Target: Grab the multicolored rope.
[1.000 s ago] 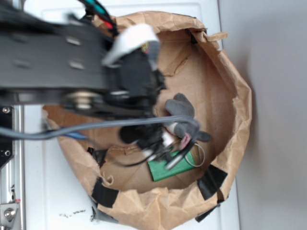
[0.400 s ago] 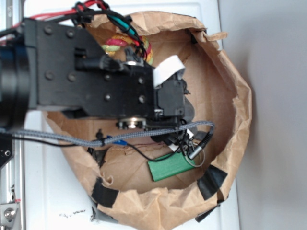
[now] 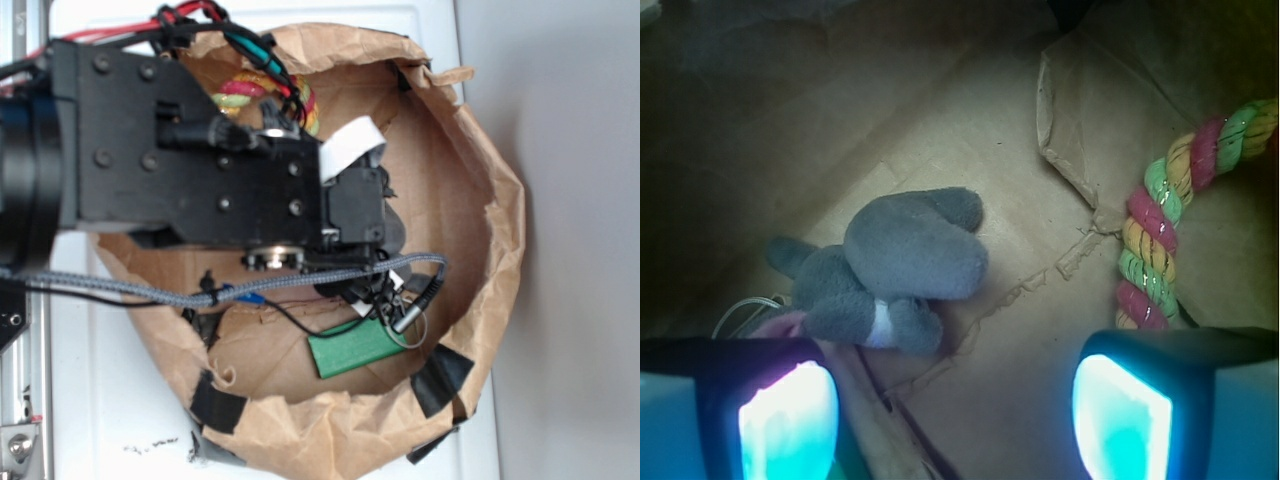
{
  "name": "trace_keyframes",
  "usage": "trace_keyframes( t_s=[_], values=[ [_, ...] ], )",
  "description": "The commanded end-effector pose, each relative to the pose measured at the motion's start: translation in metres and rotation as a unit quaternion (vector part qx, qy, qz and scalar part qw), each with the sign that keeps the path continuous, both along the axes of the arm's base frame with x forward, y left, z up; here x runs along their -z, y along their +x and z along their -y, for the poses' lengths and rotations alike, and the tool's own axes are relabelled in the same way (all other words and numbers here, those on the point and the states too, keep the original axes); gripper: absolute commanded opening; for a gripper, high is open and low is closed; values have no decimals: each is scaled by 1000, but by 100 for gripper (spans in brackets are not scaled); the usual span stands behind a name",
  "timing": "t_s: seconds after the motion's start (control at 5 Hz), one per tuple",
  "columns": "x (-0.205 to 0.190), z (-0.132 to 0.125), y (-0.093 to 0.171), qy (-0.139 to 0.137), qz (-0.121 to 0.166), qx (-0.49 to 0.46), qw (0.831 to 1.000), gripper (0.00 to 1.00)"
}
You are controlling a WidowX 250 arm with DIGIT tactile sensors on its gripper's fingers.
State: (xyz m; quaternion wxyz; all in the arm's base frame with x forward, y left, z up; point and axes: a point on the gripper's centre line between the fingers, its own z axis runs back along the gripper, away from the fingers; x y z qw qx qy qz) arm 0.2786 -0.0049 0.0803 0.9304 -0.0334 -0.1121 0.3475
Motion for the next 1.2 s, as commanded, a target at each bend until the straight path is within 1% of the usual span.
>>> trace_keyframes(
  t_s=[0.0,0.2,0.4,0.6,0.8,1.0],
  values=[
    [-13,-20,2,-13,19,-31,999,100],
    [-7,-23,6,-5,13,-51,999,100],
    [2,-28,10,9,3,-64,998,100],
    [7,-37,8,37,-20,-62,997,100],
    [14,-40,12,54,-28,-73,995,100],
    [28,-42,17,67,-18,-83,994,100]
  ],
)
